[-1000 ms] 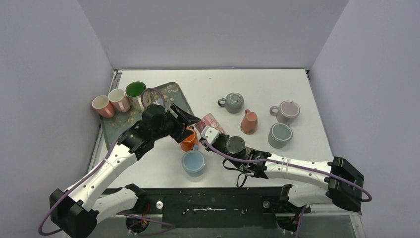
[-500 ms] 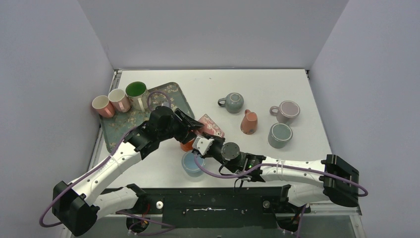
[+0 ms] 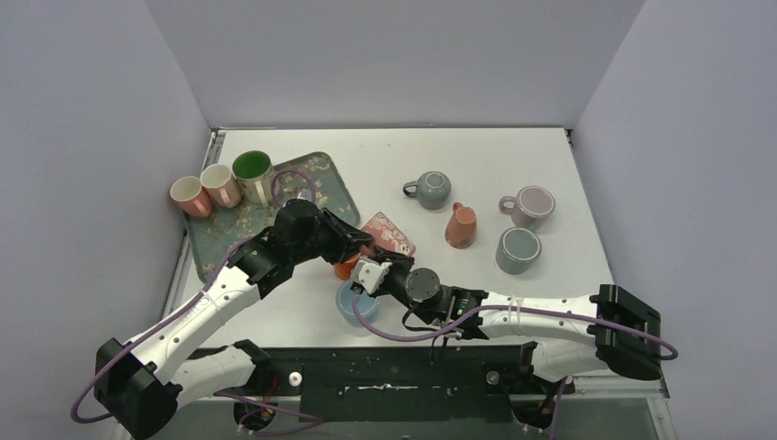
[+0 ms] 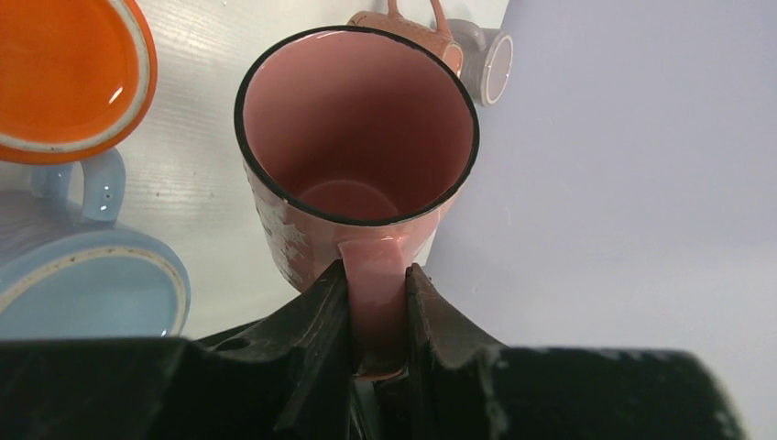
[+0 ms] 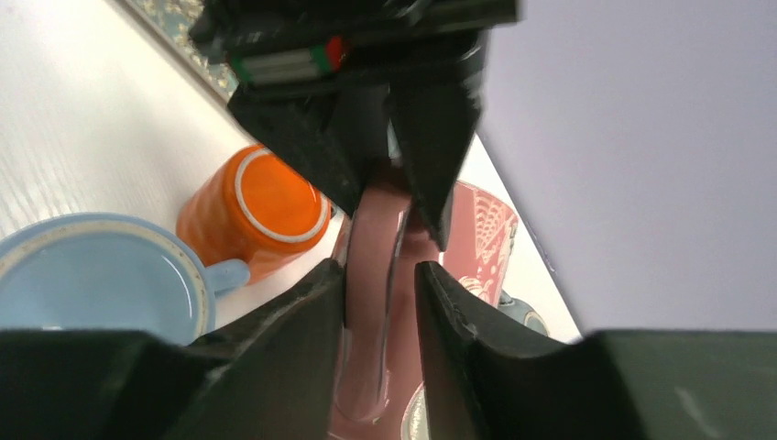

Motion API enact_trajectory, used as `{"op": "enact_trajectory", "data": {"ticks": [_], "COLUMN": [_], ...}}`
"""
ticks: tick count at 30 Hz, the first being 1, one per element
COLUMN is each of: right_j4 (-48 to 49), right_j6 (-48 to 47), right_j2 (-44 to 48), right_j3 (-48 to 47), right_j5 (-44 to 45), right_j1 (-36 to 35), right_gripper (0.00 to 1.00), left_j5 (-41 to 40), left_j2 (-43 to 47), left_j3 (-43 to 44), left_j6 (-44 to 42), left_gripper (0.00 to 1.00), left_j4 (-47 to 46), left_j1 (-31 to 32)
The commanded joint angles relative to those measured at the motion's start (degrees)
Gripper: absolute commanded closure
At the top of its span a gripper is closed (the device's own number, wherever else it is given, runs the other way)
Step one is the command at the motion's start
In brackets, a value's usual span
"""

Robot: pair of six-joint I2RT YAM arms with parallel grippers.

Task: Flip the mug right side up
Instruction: Turn over the cup at the center of the board, then place the cup on the tray.

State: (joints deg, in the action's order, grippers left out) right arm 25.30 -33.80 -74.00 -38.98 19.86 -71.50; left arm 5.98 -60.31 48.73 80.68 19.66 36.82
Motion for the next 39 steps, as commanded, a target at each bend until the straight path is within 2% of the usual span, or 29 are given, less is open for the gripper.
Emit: {"op": "enact_trajectory", "data": {"ticks": [1, 9, 13, 15, 16, 20, 26, 33, 39], "right_j4": [6.6, 7.4, 7.0, 6.3, 5.6, 1.8, -4.3, -7.2, -9.4], "right_j6": [-0.6, 3.9, 7.7, 9.8, 11.0, 16.0, 21.2, 25.8, 27.5], "right_j2": [3.1, 9.3, 13.2, 15.4, 16.6, 22.1, 29.3, 32.3, 32.1], "right_j3": [-2.6, 1.3, 2.8, 3.3, 3.4, 4.5, 5.6, 6.2, 5.8], "right_j5": [2.1, 3.5, 4.6, 5.2, 5.4, 5.9, 5.8, 3.3, 2.6], "right_j1": [-1.0, -1.0, -1.0, -1.0, -1.0, -1.0, -1.0, -1.0, -1.0], "right_gripper": [0.59, 0.44, 0.24, 0.04, 0.01, 0.0, 0.0, 0.0, 0.0], "left_j5": [-0.6, -3.1, -5.0, -5.2, -5.5, -9.6, -21.9, -32.8, -42.6], "left_j2": [3.1, 4.8, 4.2, 3.6, 3.3, 2.7, 2.6, -1.2, -8.6], "left_j3": [-2.1, -3.4, -3.9, -3.4, -2.7, 0.3, 1.4, 1.2, 4.7], "left_j6": [-2.4, -8.8, -13.9, -17.8, -20.0, -28.1, -42.0, -58.0, -68.2], "left_gripper": [1.0, 1.0, 1.0, 1.0, 1.0, 1.0, 1.0, 1.0, 1.0], "left_j4": [-15.3, -25.0, -29.2, -31.2, -31.3, -29.4, -28.1, -35.8, -41.5], "left_j1": [0.2, 0.1, 0.1, 0.1, 0.1, 0.2, 0.1, 0.0, -0.4]}}
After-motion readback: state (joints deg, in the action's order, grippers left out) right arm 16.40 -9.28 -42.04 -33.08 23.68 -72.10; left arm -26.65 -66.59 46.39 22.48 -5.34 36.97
